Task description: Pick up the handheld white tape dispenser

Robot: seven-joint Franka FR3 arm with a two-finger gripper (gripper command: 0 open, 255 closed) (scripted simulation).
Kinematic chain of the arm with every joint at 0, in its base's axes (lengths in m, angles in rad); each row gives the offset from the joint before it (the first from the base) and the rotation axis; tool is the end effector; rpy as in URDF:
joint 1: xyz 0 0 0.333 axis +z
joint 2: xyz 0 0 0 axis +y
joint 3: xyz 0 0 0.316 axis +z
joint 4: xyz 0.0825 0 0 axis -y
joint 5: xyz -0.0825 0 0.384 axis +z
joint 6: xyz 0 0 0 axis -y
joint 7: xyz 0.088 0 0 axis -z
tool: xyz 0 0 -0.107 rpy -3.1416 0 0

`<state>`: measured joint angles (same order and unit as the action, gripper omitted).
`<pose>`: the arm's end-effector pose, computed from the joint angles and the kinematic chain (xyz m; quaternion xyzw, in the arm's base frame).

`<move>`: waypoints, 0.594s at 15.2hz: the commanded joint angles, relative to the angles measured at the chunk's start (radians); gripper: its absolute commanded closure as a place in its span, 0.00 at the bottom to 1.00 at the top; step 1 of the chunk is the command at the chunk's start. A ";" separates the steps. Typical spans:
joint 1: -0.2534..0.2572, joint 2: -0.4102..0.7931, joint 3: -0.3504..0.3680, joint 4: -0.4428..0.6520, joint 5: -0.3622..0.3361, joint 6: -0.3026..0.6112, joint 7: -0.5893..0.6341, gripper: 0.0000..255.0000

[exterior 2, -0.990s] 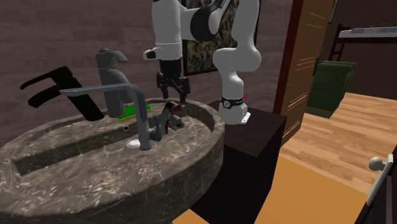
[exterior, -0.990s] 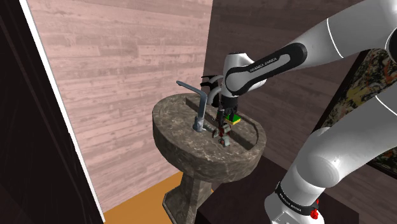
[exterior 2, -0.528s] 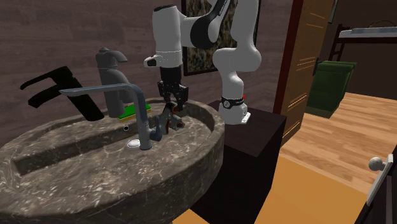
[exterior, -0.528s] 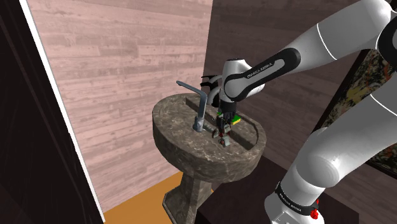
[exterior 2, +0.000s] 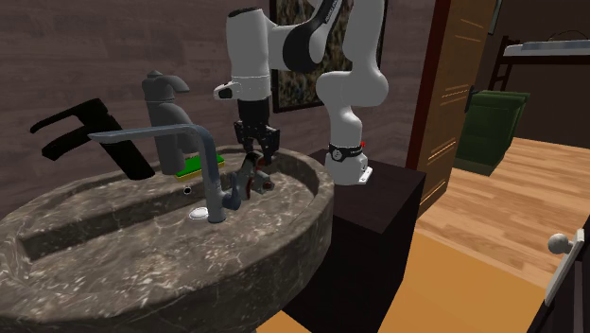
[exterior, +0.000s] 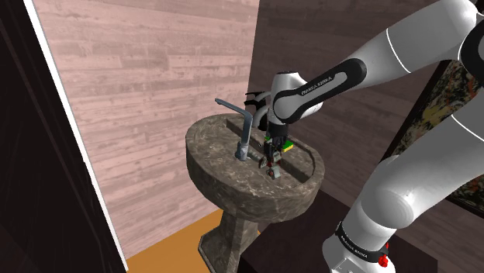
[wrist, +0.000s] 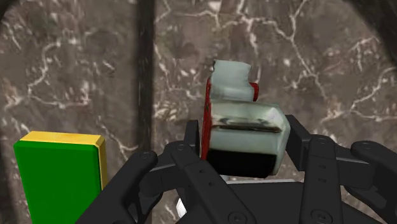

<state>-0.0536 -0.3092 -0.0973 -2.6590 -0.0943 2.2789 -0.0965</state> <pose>0.3894 -0.0597 0.3345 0.9991 0.0076 -0.0378 0.0155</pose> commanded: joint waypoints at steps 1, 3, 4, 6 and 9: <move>0.001 -0.011 0.001 0.004 0.000 -0.016 -0.002 1.00; 0.001 -0.031 0.002 0.017 0.001 -0.049 -0.003 1.00; 0.001 -0.040 0.002 0.024 0.001 -0.065 -0.003 1.00; 0.002 -0.059 0.003 0.038 0.002 -0.097 -0.004 1.00; 0.002 -0.084 0.005 0.060 0.003 -0.145 -0.006 1.00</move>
<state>-0.0525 -0.3859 -0.0939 -2.6072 -0.0921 2.1494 -0.1025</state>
